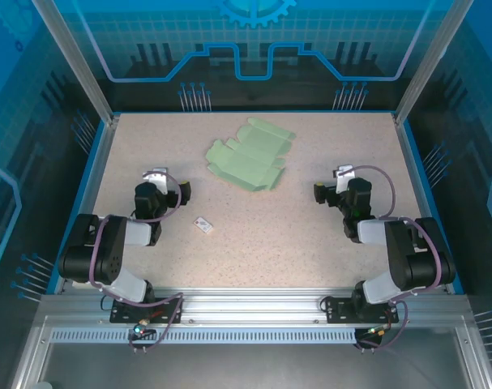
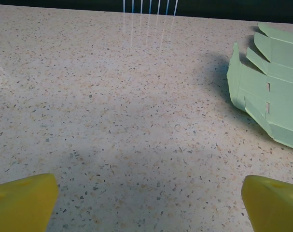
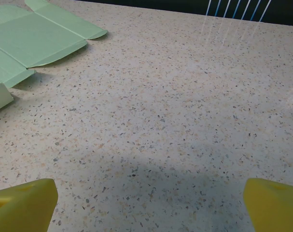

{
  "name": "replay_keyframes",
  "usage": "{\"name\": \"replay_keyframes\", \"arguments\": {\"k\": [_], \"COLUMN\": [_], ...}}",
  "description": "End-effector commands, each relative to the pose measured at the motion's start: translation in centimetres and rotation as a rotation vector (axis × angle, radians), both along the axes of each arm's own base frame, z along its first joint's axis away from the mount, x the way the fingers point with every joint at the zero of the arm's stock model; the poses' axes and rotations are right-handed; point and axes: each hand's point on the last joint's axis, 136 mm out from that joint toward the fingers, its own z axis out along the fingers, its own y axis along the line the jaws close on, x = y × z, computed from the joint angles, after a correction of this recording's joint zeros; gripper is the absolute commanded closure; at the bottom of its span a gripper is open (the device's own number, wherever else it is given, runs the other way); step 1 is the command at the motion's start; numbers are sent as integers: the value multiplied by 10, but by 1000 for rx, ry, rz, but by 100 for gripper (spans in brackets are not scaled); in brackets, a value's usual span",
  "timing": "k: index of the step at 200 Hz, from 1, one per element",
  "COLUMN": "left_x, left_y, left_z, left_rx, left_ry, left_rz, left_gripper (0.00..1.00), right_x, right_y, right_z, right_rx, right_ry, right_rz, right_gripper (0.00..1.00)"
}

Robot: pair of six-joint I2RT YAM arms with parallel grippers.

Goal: Fold the paper box

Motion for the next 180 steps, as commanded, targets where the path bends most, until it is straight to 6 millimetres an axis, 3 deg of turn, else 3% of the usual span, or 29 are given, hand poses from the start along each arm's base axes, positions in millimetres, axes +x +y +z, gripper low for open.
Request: {"name": "replay_keyframes", "arguments": {"k": [1, 153, 180], "left_x": [7, 7, 2], "left_y": [-3, 0, 10], "left_z": [13, 14, 31], "left_rx": [-4, -2, 4], "left_ry": [-49, -50, -56], "left_rz": [-23, -4, 56], "left_gripper": [1, 1, 1], "right_x": [7, 7, 8], "right_y": [-2, -2, -14], "right_z": [10, 10, 33], "right_rx": [13, 13, -1], "right_ry": [-34, -33, 10], "right_rz": [-4, -4, -90], "right_gripper": [0, 0, 0]}}
